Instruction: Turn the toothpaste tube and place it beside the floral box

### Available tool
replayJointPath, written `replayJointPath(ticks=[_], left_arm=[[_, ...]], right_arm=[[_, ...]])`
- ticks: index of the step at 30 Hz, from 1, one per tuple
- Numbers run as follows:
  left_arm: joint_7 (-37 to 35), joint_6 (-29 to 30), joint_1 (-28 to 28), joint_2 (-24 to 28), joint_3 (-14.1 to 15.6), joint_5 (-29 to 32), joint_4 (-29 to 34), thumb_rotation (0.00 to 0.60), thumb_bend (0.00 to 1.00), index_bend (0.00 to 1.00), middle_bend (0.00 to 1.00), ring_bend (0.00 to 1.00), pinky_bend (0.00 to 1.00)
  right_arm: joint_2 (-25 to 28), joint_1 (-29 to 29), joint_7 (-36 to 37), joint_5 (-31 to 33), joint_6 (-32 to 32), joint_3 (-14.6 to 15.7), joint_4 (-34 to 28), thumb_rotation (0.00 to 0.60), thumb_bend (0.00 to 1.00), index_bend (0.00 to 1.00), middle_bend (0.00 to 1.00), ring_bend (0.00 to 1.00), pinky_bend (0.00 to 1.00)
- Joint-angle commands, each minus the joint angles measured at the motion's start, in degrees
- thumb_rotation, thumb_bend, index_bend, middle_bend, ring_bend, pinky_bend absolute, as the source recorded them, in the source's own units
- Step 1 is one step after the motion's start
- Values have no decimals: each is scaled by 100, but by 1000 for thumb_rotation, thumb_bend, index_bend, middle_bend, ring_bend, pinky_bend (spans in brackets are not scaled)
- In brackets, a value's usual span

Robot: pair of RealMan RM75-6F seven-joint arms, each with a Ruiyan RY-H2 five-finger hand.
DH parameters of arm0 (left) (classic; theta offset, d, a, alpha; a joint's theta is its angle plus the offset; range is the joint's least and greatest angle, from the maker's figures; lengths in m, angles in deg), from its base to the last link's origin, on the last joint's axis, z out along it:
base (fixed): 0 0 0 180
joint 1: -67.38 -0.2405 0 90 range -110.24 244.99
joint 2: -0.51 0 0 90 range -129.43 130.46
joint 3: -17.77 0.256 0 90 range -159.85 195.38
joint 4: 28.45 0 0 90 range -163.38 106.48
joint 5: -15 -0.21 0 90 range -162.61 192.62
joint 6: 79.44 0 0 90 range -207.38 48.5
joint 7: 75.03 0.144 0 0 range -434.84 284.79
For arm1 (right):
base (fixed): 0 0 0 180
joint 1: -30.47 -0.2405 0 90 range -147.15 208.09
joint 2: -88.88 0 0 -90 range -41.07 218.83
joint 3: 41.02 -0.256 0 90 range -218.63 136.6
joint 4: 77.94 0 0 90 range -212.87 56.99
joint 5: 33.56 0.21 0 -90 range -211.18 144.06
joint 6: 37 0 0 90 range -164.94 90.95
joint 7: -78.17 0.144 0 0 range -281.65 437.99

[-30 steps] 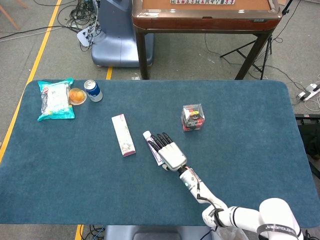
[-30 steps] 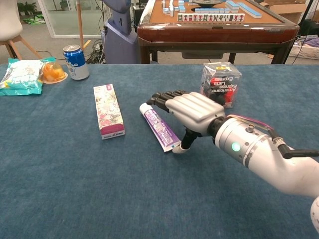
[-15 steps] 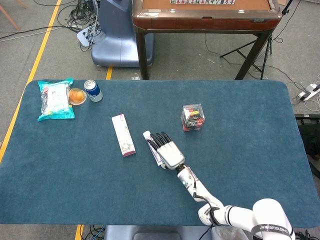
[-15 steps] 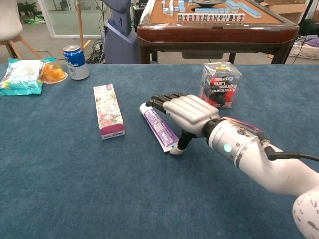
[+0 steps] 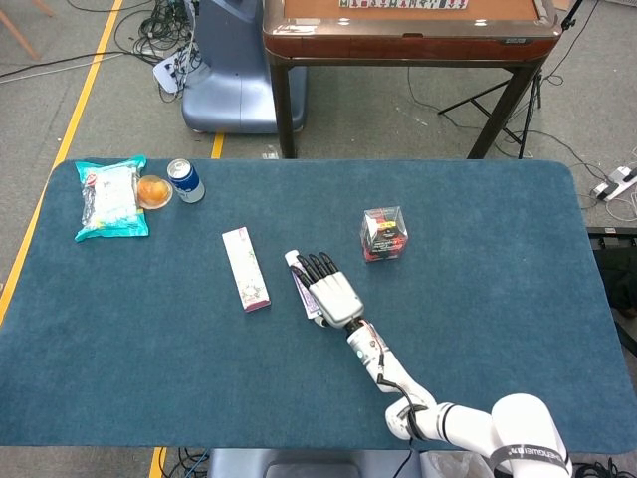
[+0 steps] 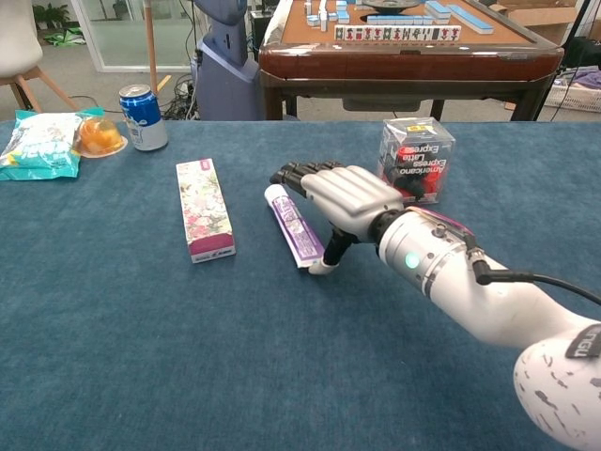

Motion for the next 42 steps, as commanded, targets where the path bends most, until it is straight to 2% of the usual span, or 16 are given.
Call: replayJointPath(ticks=[1, 10, 16, 21, 25, 35, 38, 42], left_arm=[[-35, -23, -2, 4, -3, 15, -31, 600, 242, 656, 608, 435, 514], [-119, -102, 2, -15, -9, 61, -145, 600, 242, 656, 608, 435, 514], [-85, -98, 11, -35, 4, 28, -155, 600, 242, 656, 608, 435, 514], [12, -54, 19, -45, 30, -40, -105, 600, 243, 656, 608, 435, 514], [118, 21, 25, -56, 53, -125, -25, 600, 242, 656, 608, 435, 514], [486, 529, 29, -71, 130, -666, 409, 600, 242, 658, 601, 434, 514], [577, 758, 45, -114, 148, -940, 496, 600, 243, 658, 601, 434, 514], [741, 940, 86, -153, 190, -1240, 659, 600, 243, 655, 601, 434, 514]], right_arm=[[-99, -106, 46, 44, -49, -97, 152, 600, 0, 90, 0, 0, 63], [-285, -359, 231, 93, -77, -311, 482, 600, 0, 90, 0, 0, 63], [-116, -294, 186, 27, 12, -206, 257, 600, 0, 90, 0, 0, 63], [300, -50, -119, -49, 231, -4, -446, 600, 0, 90, 0, 0, 63], [821, 240, -608, -44, 507, 144, -1291, 600, 0, 90, 0, 0, 63], [2740, 1234, -2115, -108, 1530, 747, -3786, 600, 0, 90, 0, 0, 63], [3278, 1539, -2271, -200, 1873, 909, -4303, 600, 0, 91, 0, 0, 63], [3924, 1955, -2099, -504, 2338, 1155, -4689, 600, 0, 90, 0, 0, 63]])
